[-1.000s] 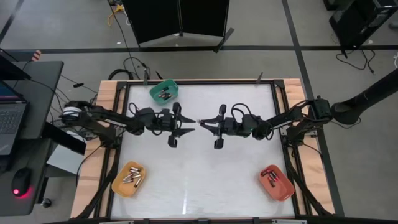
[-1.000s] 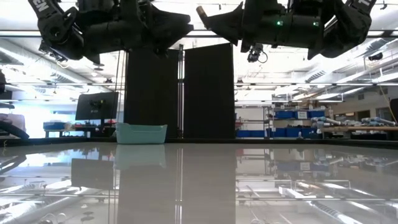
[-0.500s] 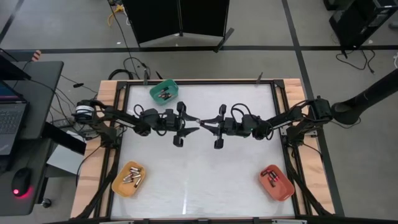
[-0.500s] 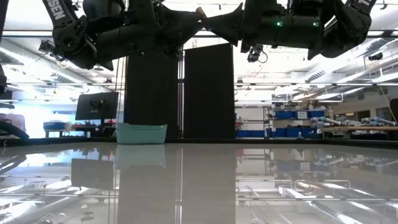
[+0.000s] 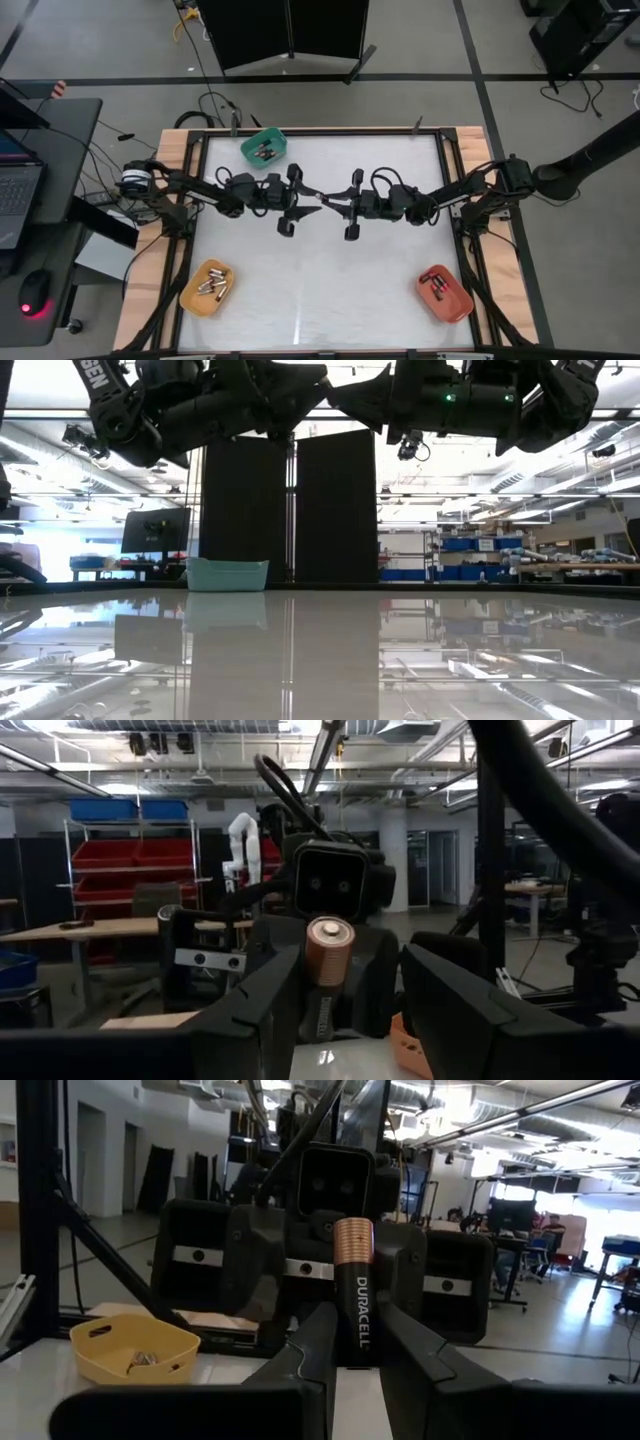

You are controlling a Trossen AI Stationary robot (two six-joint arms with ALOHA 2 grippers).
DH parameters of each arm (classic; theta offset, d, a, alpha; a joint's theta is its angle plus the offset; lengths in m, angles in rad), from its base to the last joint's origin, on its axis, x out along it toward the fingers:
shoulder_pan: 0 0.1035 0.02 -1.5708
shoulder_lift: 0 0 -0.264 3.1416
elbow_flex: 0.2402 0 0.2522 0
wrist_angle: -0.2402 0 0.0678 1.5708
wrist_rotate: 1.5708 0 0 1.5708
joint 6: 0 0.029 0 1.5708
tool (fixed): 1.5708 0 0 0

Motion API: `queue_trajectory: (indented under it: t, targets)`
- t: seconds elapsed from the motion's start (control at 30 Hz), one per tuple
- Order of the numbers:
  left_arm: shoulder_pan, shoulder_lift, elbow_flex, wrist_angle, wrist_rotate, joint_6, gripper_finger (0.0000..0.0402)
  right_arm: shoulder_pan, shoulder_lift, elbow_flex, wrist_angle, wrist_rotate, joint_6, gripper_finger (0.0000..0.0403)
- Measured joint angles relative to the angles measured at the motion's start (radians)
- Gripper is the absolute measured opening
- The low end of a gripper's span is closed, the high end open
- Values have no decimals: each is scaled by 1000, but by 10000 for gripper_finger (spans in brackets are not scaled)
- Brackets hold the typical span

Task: Sort batteries
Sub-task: Put the brown battery into the green bin

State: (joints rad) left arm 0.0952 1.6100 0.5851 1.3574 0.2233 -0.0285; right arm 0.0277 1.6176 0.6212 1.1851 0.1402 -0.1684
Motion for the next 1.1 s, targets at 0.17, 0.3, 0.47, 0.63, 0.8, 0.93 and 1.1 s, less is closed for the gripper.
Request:
queue_trajectory:
  t: [0.17, 0.3, 0.47, 0.63, 0.8, 0.93, 1.1]
  targets:
    - [1, 0, 14, -1, -2, 0, 181, 0, 0, 0, 0, 0, 0, 61]
    - [1, 0, 23, -2, -1, 1, 181, 0, 0, 0, -10, 0, -7, 61]
    - [1, 0, 37, -37, -1, 25, 178, 0, 0, 0, -10, 0, -8, 61]
    - [0, 0, 59, -95, 1, 51, 156, 6, 0, 0, -5, 0, -14, 61]
    - [-1, 0, 74, -98, 22, 62, 110, 6, 0, 0, -3, -3, -15, 61]
    - [-9, 0, 76, -99, 20, 110, 62, 7, 0, 0, -3, -7, -14, 61]
    - [-11, 0, 76, -94, 17, 115, 54, 7, 0, 0, 0, -7, -14, 61]
